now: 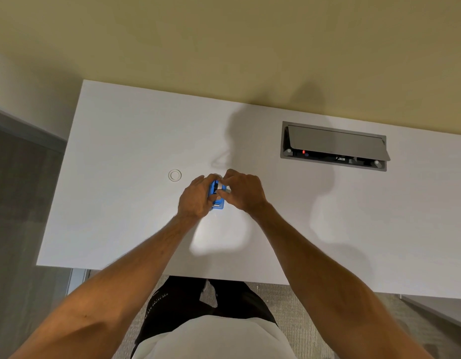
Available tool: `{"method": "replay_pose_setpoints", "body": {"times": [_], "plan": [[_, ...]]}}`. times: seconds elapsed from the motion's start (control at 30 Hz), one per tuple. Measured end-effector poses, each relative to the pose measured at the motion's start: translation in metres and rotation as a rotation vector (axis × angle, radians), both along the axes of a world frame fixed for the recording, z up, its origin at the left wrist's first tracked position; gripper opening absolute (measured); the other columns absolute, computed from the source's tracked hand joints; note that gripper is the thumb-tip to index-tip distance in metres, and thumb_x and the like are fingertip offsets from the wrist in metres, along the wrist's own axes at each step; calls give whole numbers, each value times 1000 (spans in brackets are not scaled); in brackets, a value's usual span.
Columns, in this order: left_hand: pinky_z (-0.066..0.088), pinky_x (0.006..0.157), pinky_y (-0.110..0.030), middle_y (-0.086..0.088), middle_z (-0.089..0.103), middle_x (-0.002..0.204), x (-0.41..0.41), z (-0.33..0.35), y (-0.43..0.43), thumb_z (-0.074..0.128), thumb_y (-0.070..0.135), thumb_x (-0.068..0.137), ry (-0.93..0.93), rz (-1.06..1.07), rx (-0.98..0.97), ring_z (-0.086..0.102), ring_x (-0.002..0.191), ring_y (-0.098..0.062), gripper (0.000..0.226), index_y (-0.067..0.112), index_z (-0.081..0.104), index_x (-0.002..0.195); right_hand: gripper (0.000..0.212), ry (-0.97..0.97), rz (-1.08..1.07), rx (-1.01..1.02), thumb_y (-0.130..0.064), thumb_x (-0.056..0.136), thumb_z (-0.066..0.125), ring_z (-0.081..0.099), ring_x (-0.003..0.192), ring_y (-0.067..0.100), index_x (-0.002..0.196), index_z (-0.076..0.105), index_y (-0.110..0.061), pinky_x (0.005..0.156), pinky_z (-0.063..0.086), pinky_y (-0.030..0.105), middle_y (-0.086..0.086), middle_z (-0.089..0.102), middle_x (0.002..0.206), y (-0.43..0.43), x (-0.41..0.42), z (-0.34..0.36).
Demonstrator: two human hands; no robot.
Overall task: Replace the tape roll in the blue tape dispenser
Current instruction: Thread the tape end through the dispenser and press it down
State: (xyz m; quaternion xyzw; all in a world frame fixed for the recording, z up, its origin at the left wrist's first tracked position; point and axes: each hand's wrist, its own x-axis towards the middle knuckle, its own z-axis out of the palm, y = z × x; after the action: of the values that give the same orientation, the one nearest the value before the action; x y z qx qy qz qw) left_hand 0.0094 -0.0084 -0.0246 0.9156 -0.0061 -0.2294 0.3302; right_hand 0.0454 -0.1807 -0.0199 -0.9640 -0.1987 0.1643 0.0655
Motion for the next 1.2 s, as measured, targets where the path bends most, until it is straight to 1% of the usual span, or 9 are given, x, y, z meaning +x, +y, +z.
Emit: {"method": "replay_pose_setpoints", "body": {"times": [0.1, 0.27, 0.43, 0.53, 0.67, 0.77, 0.97, 1.07, 1.2], "plan": [[57, 110, -50, -3, 72, 125, -1, -1, 0, 67, 32, 101, 15, 9, -5, 64, 131, -35, 41, 26, 59, 141, 44, 16, 0, 3, -56, 103, 53, 72, 79, 20, 107, 74, -18, 74, 62, 33, -3, 72, 108, -1, 1, 0], [59, 105, -48, -5, 73, 119, 0, -3, -1, 69, 27, 101, -12, 9, -4, 68, 115, -31, 41, 23, 60, 140, 43, -4, 10, -22, -52, 108, 46, 72, 79, 20, 108, 72, -17, 74, 62, 32, -1, 72, 106, -2, 0, 1], [57, 110, -47, -8, 74, 120, 1, -6, 0, 70, 27, 100, -15, 8, -10, 69, 114, -33, 43, 19, 60, 141, 44, 12, -67, 52, -49, 110, 44, 73, 81, 21, 110, 74, -17, 77, 63, 35, -2, 74, 109, -3, -2, 2], [55, 114, -45, -12, 74, 123, 0, -7, 0, 71, 29, 101, -15, 25, -20, 70, 116, -35, 45, 15, 61, 142, 32, -8, -53, 77, -41, 110, 48, 73, 79, 22, 116, 72, -19, 73, 63, 36, -5, 72, 117, -5, -8, 2], [60, 100, -48, -6, 74, 116, -1, -4, -2, 71, 25, 97, -24, 31, -12, 68, 111, -32, 41, 22, 62, 138, 23, -74, -147, 213, -32, 104, 61, 68, 66, 24, 121, 70, -19, 60, 59, 35, -6, 71, 116, -5, -19, 3], [61, 95, -47, -4, 74, 112, -1, -2, -2, 69, 27, 98, -36, 23, -2, 67, 108, -30, 37, 22, 63, 134, 23, -46, -160, 249, -25, 101, 66, 67, 69, 25, 123, 70, -21, 61, 59, 36, -3, 70, 111, 2, -23, 6], [60, 95, -47, -4, 75, 111, 0, 0, -2, 68, 27, 99, -34, 11, 0, 68, 107, -30, 35, 21, 63, 133, 11, -71, -137, 239, -20, 97, 71, 66, 67, 25, 105, 75, -14, 59, 60, 38, 3, 73, 96, 5, -22, 7], [61, 94, -50, -5, 75, 111, 0, -1, -2, 68, 24, 98, -36, 8, -3, 68, 106, -30, 34, 20, 63, 132, 5, -115, -97, 205, -16, 89, 79, 55, 56, 19, 91, 76, -13, 50, 49, 27, 3, 72, 85, 5, -22, 8], [60, 94, -51, -9, 74, 111, 0, -3, -1, 69, 19, 97, -32, 3, 18, 67, 106, -33, 35, 16, 63, 131, 14, -143, -16, 181, -23, 91, 80, 59, 58, 19, 100, 76, -13, 53, 41, 24, 2, 73, 88, 7, -22, 4]]}}
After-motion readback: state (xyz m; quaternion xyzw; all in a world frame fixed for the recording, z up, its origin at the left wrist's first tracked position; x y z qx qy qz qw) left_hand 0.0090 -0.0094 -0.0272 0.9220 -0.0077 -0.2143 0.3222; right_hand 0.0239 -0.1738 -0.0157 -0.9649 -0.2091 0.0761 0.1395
